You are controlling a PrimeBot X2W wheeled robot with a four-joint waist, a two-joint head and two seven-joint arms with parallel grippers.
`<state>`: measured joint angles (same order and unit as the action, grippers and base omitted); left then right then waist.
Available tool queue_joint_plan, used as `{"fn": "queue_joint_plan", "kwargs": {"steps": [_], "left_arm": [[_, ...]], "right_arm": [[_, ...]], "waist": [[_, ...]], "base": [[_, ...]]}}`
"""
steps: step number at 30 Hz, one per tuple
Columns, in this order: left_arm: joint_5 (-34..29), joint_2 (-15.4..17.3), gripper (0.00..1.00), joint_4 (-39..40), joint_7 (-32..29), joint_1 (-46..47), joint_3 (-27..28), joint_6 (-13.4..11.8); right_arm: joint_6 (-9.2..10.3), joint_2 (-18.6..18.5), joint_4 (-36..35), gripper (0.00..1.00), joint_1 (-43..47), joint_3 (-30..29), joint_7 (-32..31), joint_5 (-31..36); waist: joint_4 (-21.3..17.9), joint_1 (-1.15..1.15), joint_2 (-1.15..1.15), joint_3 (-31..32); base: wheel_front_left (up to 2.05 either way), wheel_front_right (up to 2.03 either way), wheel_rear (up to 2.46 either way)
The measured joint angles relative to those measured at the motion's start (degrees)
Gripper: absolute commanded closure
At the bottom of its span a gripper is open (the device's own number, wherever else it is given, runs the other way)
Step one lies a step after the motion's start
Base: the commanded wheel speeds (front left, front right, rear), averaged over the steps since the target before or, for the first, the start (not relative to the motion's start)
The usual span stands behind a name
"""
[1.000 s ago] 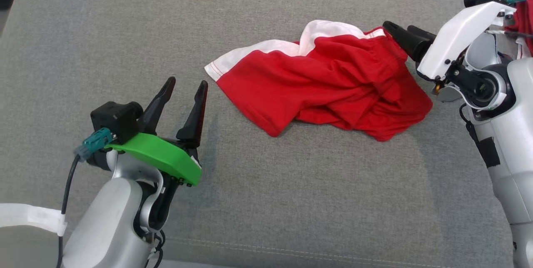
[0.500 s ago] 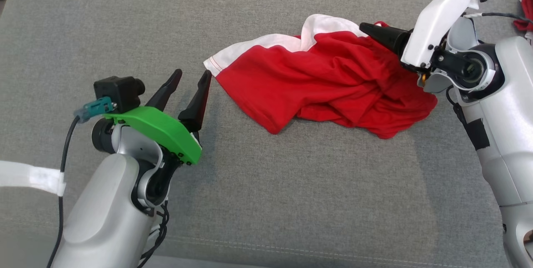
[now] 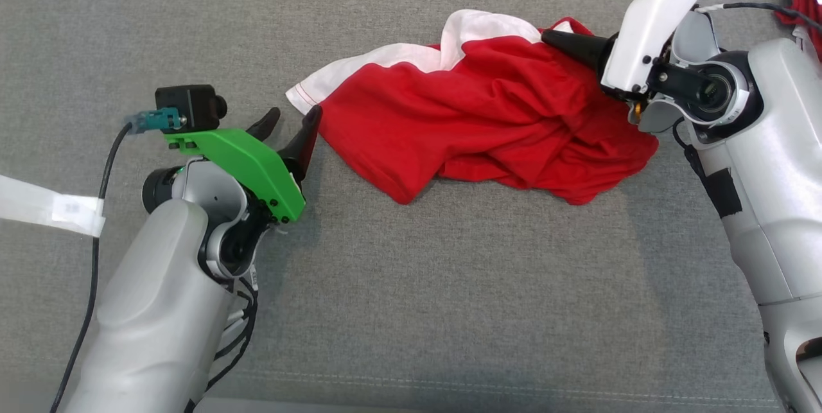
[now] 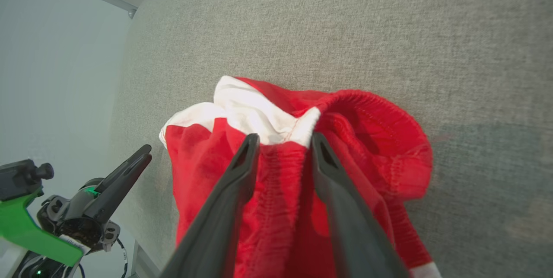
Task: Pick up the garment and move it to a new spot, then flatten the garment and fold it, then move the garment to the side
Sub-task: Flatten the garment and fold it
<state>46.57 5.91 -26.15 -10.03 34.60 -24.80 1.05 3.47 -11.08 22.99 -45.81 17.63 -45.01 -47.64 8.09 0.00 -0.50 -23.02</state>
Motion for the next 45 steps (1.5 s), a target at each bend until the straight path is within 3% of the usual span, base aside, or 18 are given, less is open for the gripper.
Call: {"fn": "queue_joint_plan", "kwargs": {"steps": [3, 11, 15, 16, 17, 18, 19, 32, 45], "left_arm": [[0.0, -0.3, 0.0, -2.5, -1.0, 1.8, -0.3, 0.0], [0.7, -1.3, 0.0, -8.0, -2.1, 4.2, 0.6, 0.0], [1.2, -1.5, 0.0, -9.4, -2.1, 5.9, 0.6, 1.1], [1.2, -1.5, 0.2, -9.9, -2.1, 6.3, 0.6, 1.5], [1.4, -1.6, 0.49, -10.3, -2.1, 6.5, 0.6, 1.7], [1.7, -1.6, 0.95, -10.6, -2.1, 6.8, 0.6, 1.9], [1.7, -1.7, 1.0, -11.5, -2.1, 7.0, 0.6, 2.0], [1.8, -1.7, 1.0, -13.5, 4.4, 10.2, 1.5, 4.6], [-1.5, 2.3, 1.0, -7.0, 13.2, 11.9, 0.2, 6.1]], "right_arm": [[-0.02, 0.0, 0.5, 0.46, -0.5, 0.0, 0.0, 0.0], [-0.98, 0.7, 1.9, 0.42, -1.0, 0.5, 0.0, -0.4], [-1.38, 0.5, 2.4, 0.54, -1.7, 0.4, 0.1, -0.4], [-1.48, 0.5, 2.5, 0.67, -1.9, 0.4, 0.1, -0.4], [-1.71, 0.5, 2.6, 0.78, -1.9, 0.4, 0.1, -0.4], [-1.96, 0.5, 2.8, 1.0, -1.9, 0.4, 0.1, -0.4], [-2.11, 0.6, 3.3, 1.0, -1.9, 0.5, 0.1, -0.4], [-6.88, 0.2, 3.7, 1.0, -2.7, -4.1, 11.1, -0.9], [-10.59, 0.2, 1.2, 1.0, 0.1, -7.2, 24.4, -3.5]], "waist": [[-0.3, 0.0, 0.0, -0.4], [-1.1, 0.0, 0.0, -0.8], [-1.5, 0.0, 0.0, -0.9], [-1.5, 0.0, 0.0, -0.9], [-1.6, 0.0, 0.0, -0.9], [-1.6, 0.0, 0.0, -0.9], [-1.7, 0.0, 0.0, -0.9], [-1.1, 0.0, 0.0, 2.0], [-0.9, 0.0, 0.0, 8.2]], "base": [[0.0, 0.0, 0.0], [0.0, 0.0, 0.0], [0.0, 0.0, 0.0], [0.0, 0.0, 0.0], [0.0, 0.0, 0.0], [0.0, 0.0, 0.0], [0.0, 0.0, 0.0], [0.0, 0.0, 0.0], [0.0, 0.0, 0.0]]}}
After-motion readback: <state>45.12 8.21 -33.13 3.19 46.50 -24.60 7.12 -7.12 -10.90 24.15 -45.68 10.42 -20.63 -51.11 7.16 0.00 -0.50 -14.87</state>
